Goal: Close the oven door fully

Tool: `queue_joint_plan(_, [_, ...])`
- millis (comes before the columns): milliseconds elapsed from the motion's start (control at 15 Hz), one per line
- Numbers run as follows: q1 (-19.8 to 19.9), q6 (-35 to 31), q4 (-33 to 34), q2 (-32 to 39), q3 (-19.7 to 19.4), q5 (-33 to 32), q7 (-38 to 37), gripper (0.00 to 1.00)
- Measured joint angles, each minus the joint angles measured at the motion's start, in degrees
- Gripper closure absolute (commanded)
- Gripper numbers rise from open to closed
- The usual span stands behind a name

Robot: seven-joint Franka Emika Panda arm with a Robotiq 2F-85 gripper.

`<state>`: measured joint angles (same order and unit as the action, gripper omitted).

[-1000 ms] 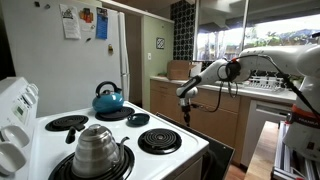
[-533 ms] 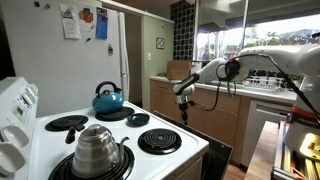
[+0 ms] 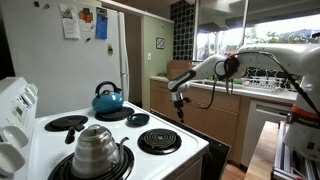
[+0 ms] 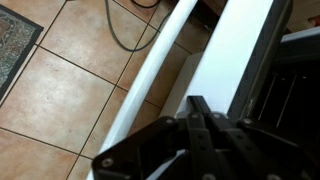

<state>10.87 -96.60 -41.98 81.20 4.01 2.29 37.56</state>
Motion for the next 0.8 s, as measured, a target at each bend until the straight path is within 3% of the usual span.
queue_joint_plan(467, [-2.07, 1.37, -1.41, -2.16, 0.83, -0.30, 0.32, 0.98])
queue_joint_plan(800, [-2.51, 0.04, -6.43, -6.16, 3.34, 0.75, 0.42, 0.98])
